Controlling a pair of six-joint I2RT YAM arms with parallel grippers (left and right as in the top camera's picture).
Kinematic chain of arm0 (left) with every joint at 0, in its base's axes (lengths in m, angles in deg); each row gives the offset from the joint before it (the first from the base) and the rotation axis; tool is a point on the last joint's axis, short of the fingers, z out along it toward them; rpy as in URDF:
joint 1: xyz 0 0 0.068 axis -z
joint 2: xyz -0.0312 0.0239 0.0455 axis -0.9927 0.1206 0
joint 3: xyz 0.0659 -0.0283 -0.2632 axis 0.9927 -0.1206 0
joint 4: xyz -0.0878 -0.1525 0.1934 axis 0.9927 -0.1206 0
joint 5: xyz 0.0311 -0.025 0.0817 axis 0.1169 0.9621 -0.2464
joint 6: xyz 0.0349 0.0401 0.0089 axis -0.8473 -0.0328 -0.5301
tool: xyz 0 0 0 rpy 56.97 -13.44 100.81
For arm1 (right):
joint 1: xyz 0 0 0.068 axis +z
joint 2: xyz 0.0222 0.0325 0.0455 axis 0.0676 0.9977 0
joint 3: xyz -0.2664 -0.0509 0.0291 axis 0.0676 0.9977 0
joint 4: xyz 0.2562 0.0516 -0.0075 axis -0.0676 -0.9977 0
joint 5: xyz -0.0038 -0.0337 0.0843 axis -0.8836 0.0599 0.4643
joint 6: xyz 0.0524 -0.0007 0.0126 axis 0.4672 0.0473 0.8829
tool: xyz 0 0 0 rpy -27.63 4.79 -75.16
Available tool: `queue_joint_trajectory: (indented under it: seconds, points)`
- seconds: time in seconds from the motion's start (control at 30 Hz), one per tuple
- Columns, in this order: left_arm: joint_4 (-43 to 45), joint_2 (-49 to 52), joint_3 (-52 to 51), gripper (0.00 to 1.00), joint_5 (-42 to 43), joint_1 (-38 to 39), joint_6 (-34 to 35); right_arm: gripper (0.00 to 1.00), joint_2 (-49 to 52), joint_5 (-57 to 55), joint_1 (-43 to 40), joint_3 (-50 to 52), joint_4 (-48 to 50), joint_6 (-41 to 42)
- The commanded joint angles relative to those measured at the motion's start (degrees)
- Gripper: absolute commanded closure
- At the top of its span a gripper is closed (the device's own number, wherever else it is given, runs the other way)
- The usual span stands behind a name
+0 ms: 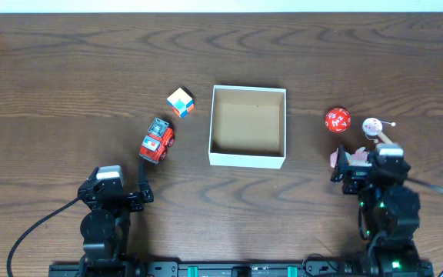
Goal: Pack container
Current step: 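Move the right gripper over the white duck figure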
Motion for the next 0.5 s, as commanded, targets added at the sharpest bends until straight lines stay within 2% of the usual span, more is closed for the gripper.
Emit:
queue_joint_trajectory:
  seconds: [0.0,0.47]
  points:
    - [-1.22,-0.33,-1.03,0.02,0.35,-0.31,-0.81,0.01,5.57,-2.89,-0.37,-5.90,-1.92,-1.68]
    - [-1.22,-0.33,-1.03,0.02,0.35,-0.31,-0.81,0.01,31.41,-3.50,2.05,-27.10,-17.55,-3.96]
